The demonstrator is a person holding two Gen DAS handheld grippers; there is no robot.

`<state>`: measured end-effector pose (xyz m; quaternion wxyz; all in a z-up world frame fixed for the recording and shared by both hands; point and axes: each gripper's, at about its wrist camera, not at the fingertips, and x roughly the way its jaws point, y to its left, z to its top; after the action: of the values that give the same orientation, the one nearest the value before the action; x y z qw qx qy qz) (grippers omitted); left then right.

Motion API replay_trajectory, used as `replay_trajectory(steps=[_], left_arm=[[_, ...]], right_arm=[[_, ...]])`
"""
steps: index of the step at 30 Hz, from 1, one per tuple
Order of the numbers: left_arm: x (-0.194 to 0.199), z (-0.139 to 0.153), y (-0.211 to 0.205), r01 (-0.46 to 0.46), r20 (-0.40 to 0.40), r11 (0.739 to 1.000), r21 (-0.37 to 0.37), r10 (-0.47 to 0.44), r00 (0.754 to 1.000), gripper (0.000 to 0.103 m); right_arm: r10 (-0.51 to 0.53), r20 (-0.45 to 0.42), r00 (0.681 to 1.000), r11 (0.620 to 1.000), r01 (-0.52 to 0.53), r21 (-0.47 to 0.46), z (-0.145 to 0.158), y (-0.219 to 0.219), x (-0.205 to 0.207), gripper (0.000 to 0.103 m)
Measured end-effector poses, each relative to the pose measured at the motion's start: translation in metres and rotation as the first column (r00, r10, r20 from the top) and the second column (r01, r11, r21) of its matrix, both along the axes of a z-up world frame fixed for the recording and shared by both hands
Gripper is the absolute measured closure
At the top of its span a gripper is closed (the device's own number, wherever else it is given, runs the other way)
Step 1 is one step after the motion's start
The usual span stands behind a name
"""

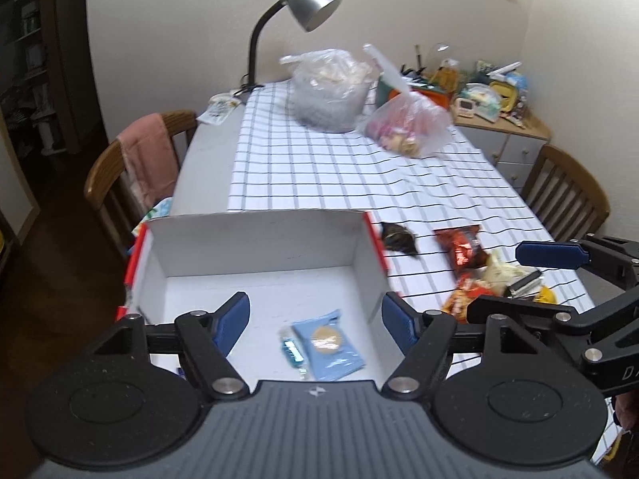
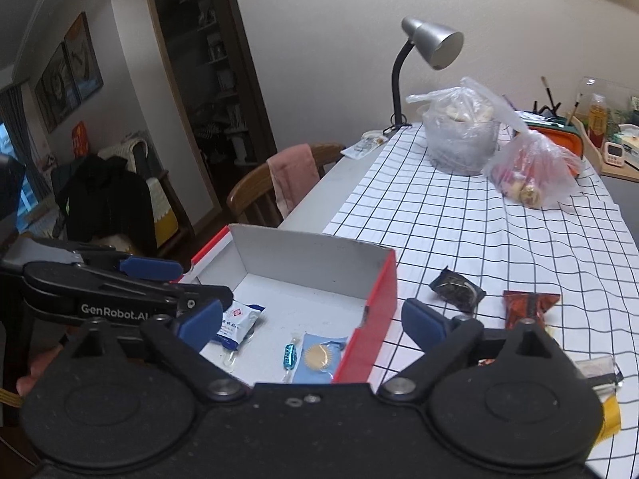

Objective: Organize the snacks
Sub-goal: 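Move both open tools back toward the remaining snacks, then grasp the yellow packet with the right tool while the left grasps the red chip bag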

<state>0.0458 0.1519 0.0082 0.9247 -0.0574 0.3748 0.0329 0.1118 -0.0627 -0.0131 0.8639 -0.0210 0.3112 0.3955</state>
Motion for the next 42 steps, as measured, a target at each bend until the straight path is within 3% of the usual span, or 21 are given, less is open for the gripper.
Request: replay_trajectory(steps=[14,27,42], left_arm=[[0.000,-0.004,-0.073,0.065,0.073,0.997,-0.035,-0.062,0.995,0.022],[0.032,-0.036,-0.150,0.115,0.015,0.991,-0.074,-0.114,0.993,0.022],[0.094,-0.091,-0.201,-0.066,-0.118,0.995,-0.080,0.056,0.991,0.022]], right_arm=[[-0.094,0.003,0.996,0.994,0.094,0.060,-0.008,-0.086,-0.002,0.000],[-0.196,-0.048,0.979,0.981,0.196,-0.010,-0.037,-0.175,0.022,0.000],[-0.249,-0.082,0.965,0.962,0.237,-0.134,-0.090,-0.244,0.083,0.000]])
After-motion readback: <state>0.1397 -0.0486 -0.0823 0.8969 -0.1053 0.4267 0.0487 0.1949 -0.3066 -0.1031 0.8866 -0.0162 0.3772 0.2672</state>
